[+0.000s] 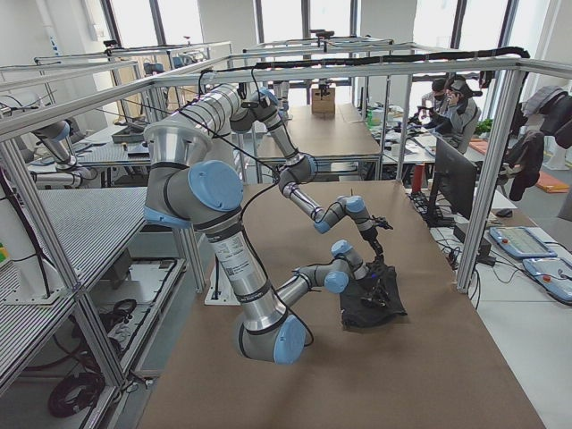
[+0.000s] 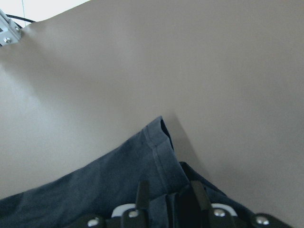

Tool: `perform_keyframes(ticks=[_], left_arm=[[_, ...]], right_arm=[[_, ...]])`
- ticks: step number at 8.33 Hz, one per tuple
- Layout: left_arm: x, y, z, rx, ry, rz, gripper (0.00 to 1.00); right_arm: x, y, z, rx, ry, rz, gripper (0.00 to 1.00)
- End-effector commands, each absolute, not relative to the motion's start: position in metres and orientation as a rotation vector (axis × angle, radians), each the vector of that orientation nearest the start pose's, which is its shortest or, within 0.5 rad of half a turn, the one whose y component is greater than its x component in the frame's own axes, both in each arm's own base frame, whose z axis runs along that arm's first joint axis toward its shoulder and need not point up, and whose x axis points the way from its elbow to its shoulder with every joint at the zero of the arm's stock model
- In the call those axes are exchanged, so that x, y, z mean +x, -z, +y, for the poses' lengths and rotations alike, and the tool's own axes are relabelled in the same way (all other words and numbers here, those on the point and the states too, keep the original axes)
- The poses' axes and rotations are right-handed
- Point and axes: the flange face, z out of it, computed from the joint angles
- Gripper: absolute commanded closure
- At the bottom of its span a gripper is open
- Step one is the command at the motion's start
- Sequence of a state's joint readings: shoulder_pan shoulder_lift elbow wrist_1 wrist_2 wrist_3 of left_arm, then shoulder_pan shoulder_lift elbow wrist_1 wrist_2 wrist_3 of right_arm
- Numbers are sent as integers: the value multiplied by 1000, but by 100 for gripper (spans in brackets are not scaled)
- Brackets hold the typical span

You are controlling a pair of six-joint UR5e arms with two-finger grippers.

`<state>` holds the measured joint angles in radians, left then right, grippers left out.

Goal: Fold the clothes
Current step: 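Lift the near edge with both grippers and fold it toward the collar, then lower the folded edge onto the far half and open both grippers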

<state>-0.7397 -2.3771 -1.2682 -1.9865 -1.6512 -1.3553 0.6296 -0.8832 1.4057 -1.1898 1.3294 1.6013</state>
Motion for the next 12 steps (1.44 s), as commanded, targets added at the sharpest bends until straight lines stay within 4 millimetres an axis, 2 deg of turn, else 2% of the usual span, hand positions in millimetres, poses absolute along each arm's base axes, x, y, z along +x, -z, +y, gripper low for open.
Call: perform_keyframes(ticks=[1,2,3,4,5,6,7,8,10,12], left_arm=[[484,-233,-612,347,425,925,0],[478,-238,-606,346,423,931,0],[476,-240,-605,347,424,930,0],[476,-242,-605,346,424,927,0],[476,-242,-605,346,424,927,0],[475,-244,-603,346,424,927,0],[474,-248,-603,344,425,923,0],[475,-251,-602,343,424,919,0],[474,-257,-602,343,427,910,0],[474,-257,-602,342,426,911,0]], right_arm=[[-469,-233,-574,404,-758,-955,7],[-480,-237,-563,343,-836,-981,8],[-513,-243,-533,275,-879,-997,11],[-539,-253,-504,288,-879,-988,17],[-561,-264,-480,321,-893,-973,33],[-562,-268,-478,318,-923,-970,43],[-562,-269,-478,318,-923,-968,43],[-562,-267,-478,317,-926,-974,51],[-559,-260,-478,317,-931,-1020,100],[-536,-258,-503,352,-953,-1021,100]])
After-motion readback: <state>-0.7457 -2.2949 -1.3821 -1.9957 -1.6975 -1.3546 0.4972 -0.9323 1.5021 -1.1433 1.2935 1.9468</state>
